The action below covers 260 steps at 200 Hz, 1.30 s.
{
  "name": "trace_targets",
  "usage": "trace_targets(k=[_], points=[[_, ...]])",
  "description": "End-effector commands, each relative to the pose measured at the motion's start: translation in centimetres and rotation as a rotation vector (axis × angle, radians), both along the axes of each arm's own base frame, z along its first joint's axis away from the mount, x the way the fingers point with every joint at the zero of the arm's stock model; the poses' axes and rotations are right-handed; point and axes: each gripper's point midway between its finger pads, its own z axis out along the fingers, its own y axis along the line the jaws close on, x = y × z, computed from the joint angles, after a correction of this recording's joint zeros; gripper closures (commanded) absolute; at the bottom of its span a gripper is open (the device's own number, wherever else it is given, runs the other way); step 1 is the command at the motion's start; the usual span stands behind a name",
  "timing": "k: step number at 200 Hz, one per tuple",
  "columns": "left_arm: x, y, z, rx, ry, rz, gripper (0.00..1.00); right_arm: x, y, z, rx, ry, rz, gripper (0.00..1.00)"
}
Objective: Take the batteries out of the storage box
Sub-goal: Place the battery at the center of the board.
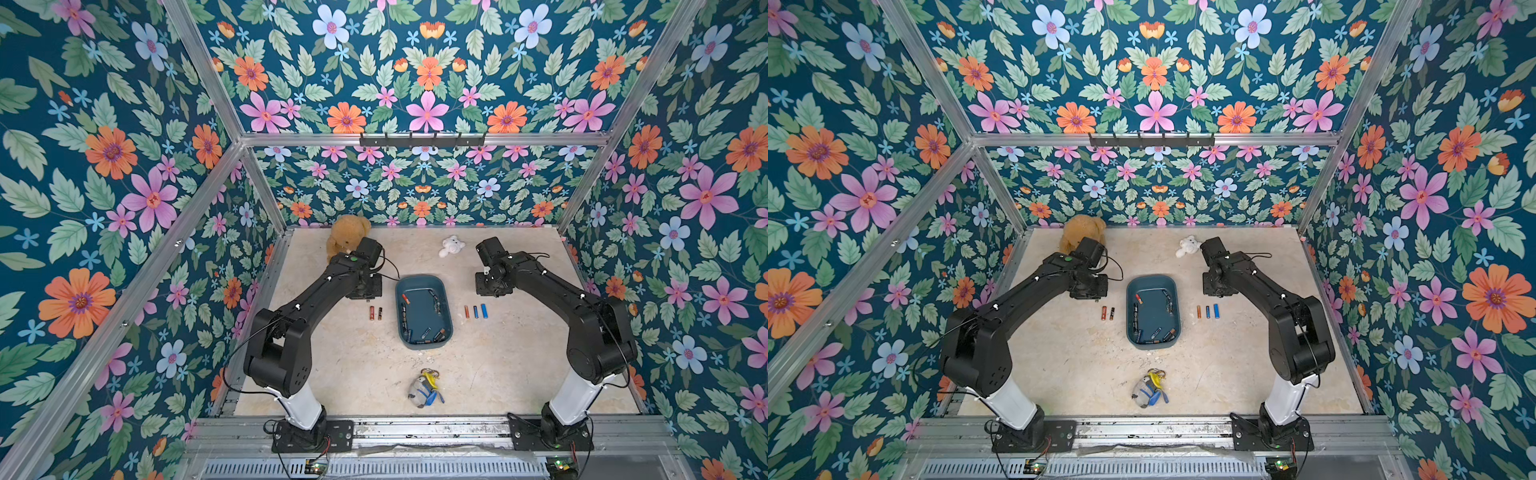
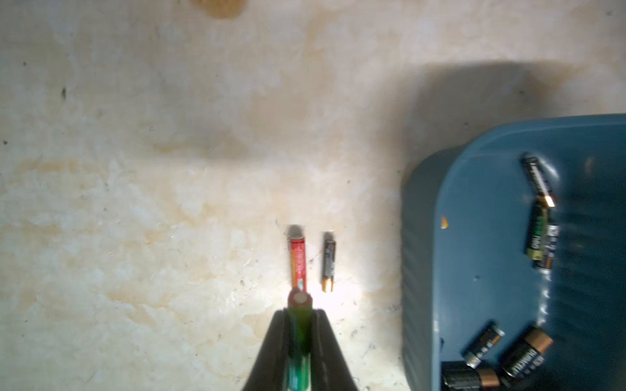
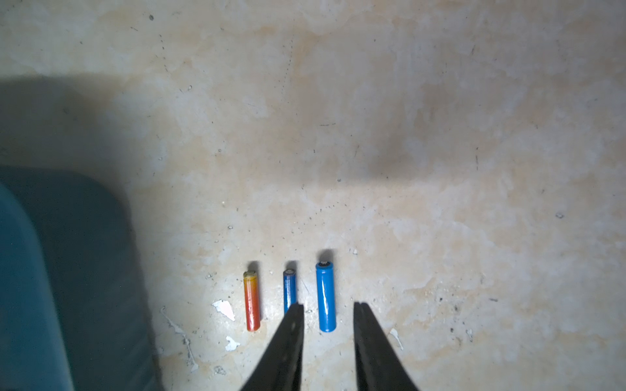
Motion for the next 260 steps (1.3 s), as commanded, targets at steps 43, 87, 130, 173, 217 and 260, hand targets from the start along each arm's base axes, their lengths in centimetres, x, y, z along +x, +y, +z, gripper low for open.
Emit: trace_targets(k=[43, 87, 130, 173, 217, 260], points=[[-0.3, 2.5, -3.9, -0.033, 0.038, 0.048, 0.86, -0.1, -0.1, -0.1, -0.012, 0.01, -0.005, 0.69], [-0.3, 2.7, -6.1, -0.042, 0.07, 0.052, 0.87, 0.0, -0.2, 0.0, -0.016, 0.009, -0.006, 0.69], [-0.1, 2.7, -7.0, -0.05, 0.084, 0.048, 0.87, -0.2, -0.3, -0.1, -0.022, 0.015, -0.008, 0.69], [-0.1, 2.3, -7.3, -0.059, 0.089, 0.024, 0.86, -0.2, -0.4, -0.2, -0.026, 0.015, -0.008, 0.69], [-0.1, 2.1, -7.7, -0.068, 0.097, 0.017, 0.86, -0.2, -0.4, -0.3, -0.028, 0.019, -0.012, 0.69], [0.0, 2.1, -8.2, -0.065, 0.099, 0.01, 0.87, -0.2, -0.5, -0.2, -0.031, 0.02, -0.013, 0.69]])
